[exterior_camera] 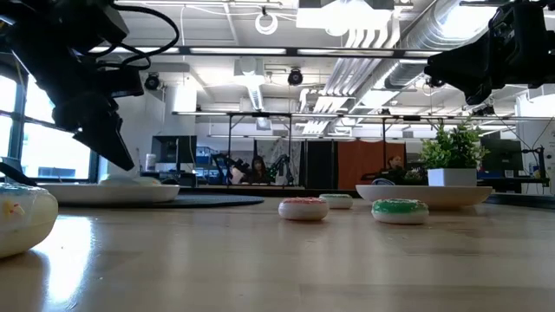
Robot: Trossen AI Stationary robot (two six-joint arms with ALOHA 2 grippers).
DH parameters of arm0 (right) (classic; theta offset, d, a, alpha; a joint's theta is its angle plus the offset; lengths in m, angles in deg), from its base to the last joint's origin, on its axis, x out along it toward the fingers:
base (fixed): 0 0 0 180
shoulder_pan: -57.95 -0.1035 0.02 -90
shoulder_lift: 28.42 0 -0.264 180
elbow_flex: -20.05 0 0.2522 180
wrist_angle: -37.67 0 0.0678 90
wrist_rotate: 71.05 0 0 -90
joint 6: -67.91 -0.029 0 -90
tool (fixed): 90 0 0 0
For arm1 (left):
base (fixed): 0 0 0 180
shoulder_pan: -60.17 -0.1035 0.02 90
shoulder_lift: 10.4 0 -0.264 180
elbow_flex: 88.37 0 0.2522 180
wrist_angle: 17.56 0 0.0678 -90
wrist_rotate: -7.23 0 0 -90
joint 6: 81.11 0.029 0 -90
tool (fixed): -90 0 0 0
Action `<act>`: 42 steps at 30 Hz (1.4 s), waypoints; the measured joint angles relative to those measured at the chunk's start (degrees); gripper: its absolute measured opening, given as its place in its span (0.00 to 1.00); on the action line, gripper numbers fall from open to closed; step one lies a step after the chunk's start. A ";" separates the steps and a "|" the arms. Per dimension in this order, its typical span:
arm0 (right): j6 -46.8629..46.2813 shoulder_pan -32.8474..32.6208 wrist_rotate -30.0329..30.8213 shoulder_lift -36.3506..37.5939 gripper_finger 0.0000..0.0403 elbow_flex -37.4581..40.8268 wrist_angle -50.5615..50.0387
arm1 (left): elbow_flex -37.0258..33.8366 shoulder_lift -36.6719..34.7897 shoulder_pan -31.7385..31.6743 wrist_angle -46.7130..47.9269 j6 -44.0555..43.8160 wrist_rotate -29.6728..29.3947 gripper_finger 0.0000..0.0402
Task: Pick & Place donuts
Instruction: Put the large light blue donut on the left white plate, then put the large white donut on the left white plate
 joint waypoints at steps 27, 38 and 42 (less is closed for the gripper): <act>-0.26 0.00 -0.22 0.02 0.35 0.00 -2.73 | 7.71 17.86 18.18 -34.87 2.88 28.06 0.43; 1.14 0.00 -0.36 0.02 0.35 0.00 0.31 | 11.03 33.33 27.83 -40.35 -0.44 21.39 0.43; 1.29 -0.02 -3.58 0.01 0.35 0.00 1.43 | 11.30 37.79 29.79 -40.02 -1.91 19.22 0.43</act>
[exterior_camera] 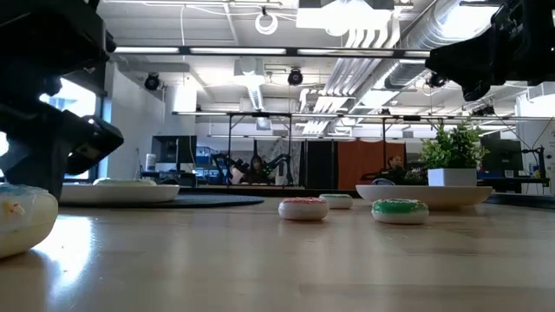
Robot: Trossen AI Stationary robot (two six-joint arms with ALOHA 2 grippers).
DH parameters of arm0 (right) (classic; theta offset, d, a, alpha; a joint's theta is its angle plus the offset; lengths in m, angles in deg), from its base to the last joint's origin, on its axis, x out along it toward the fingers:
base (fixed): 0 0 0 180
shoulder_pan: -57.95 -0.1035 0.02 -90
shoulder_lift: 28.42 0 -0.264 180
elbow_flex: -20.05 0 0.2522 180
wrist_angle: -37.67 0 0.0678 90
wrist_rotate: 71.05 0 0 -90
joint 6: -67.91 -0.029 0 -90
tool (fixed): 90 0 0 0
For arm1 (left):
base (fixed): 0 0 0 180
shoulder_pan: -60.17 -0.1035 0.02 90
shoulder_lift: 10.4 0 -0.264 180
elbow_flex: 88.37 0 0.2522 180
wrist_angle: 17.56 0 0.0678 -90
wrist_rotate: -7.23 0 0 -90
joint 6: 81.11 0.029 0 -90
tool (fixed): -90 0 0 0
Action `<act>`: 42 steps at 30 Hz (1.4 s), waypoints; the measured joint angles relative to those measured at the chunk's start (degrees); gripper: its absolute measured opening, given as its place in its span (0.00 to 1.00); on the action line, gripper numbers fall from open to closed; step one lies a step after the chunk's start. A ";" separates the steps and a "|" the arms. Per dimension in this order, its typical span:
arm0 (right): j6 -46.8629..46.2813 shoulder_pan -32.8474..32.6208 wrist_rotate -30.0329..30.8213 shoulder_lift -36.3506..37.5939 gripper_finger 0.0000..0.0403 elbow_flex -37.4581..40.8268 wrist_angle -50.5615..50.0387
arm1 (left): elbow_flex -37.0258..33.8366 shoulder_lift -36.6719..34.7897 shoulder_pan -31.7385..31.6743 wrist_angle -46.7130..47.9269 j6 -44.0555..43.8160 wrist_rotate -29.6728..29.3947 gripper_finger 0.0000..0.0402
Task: Pick & Place donuts
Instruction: Put the large white donut on the left white plate
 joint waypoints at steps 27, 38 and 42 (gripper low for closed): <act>10.73 -0.07 -1.40 0.02 0.35 0.00 21.45 | 0.11 -23.48 -18.74 24.69 -4.38 -12.20 0.02; 10.70 -0.07 -1.23 -0.05 0.35 0.00 20.56 | -0.04 -32.62 -43.79 47.53 -11.90 -20.85 0.04; 9.51 -0.07 -1.21 -0.05 0.35 0.00 20.39 | -0.04 -32.36 -50.60 47.58 -11.91 -17.05 0.04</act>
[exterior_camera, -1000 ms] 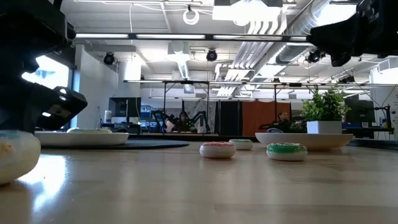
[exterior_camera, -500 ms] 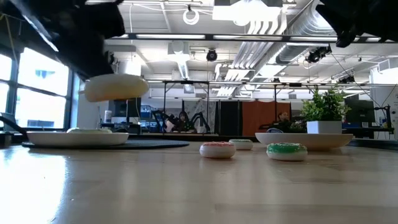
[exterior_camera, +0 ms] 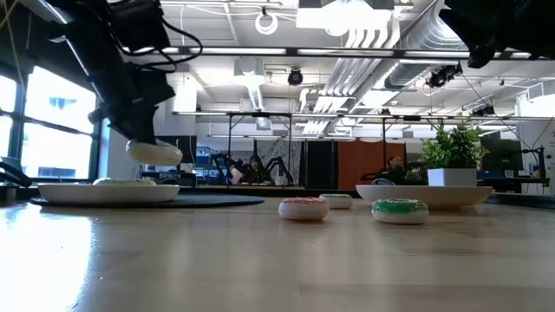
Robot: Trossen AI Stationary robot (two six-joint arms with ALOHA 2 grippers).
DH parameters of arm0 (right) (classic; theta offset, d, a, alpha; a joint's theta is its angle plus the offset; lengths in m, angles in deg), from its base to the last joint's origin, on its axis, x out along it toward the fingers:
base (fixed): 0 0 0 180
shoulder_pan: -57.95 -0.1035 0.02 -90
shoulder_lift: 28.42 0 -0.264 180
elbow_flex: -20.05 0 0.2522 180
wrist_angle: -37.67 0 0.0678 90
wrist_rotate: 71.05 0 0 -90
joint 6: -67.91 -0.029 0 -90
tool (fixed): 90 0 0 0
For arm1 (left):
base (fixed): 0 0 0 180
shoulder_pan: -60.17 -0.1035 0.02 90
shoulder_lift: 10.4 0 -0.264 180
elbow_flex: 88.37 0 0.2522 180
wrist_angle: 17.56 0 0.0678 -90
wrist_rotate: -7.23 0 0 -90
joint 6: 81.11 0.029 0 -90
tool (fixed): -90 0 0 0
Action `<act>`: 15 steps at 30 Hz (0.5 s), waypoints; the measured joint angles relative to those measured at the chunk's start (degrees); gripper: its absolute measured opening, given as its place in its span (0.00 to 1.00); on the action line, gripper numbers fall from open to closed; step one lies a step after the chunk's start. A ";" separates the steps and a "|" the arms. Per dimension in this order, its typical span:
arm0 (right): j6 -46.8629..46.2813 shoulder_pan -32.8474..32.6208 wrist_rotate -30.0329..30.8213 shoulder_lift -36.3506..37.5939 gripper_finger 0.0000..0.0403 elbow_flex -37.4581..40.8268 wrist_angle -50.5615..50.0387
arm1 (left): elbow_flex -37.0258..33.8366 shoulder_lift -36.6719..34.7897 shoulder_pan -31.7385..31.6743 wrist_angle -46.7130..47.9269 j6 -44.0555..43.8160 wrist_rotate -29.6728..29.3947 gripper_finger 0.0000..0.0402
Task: Pick & Place donuts
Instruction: Put the large white donut on the left white plate
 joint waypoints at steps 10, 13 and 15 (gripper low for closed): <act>-0.35 0.00 0.28 0.00 0.35 0.00 -0.87 | 0.02 5.17 -6.60 3.01 3.84 5.33 0.04; -0.46 0.00 0.40 0.00 0.35 0.00 -0.92 | 0.02 6.38 -6.60 2.97 5.87 5.31 0.04; -0.51 0.00 0.29 0.00 0.35 0.00 -0.95 | 0.04 7.27 -6.60 2.47 6.07 5.19 0.06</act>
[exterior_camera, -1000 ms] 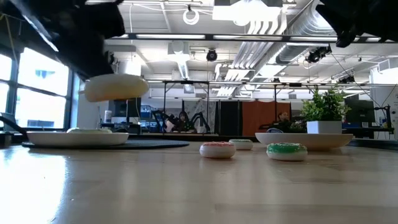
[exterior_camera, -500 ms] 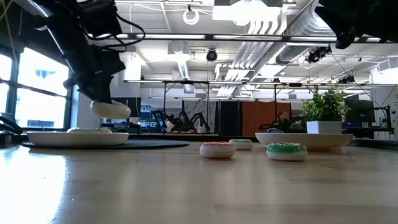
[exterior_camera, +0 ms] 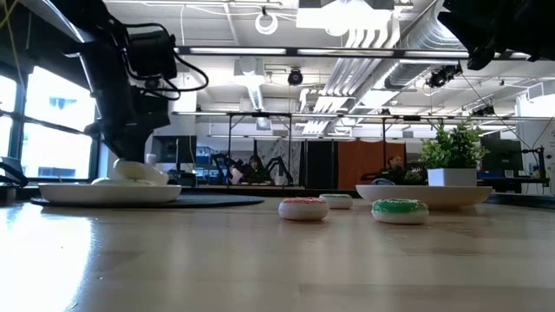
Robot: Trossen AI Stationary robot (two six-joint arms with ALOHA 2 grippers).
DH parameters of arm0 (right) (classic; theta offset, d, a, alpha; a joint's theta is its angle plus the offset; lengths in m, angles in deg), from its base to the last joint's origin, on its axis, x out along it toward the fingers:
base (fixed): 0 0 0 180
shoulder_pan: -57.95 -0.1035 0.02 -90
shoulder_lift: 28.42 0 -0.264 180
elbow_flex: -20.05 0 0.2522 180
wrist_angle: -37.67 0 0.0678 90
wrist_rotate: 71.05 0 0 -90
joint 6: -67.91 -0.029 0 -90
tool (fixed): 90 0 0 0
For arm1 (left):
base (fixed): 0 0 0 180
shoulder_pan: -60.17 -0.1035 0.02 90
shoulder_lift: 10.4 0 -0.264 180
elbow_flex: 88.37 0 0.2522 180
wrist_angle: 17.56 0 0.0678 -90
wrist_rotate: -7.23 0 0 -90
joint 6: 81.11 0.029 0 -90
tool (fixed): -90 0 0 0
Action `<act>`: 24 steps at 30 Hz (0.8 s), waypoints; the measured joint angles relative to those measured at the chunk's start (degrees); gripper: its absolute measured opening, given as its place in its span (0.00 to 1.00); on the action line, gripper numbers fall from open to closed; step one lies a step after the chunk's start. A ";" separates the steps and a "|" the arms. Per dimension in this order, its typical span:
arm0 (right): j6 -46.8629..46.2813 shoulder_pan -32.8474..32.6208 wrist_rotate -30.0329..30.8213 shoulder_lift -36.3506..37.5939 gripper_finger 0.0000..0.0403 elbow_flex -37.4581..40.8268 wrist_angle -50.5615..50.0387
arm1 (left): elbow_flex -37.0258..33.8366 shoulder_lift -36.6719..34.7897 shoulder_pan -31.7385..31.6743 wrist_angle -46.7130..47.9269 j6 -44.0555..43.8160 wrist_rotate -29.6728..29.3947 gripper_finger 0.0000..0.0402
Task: Pick & Place donuts
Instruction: Put the large white donut on the left white plate
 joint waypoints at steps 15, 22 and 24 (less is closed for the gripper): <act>-1.29 0.00 -0.07 0.00 0.35 0.00 -0.18 | 0.00 2.46 0.02 -1.45 3.45 1.88 0.40; -1.29 0.00 -0.10 0.00 0.35 0.00 -0.20 | 0.00 2.43 0.02 -3.17 5.20 2.40 0.40; -1.29 0.00 -0.08 0.00 0.35 0.00 -0.20 | 0.00 2.43 0.02 -3.24 5.23 2.58 0.40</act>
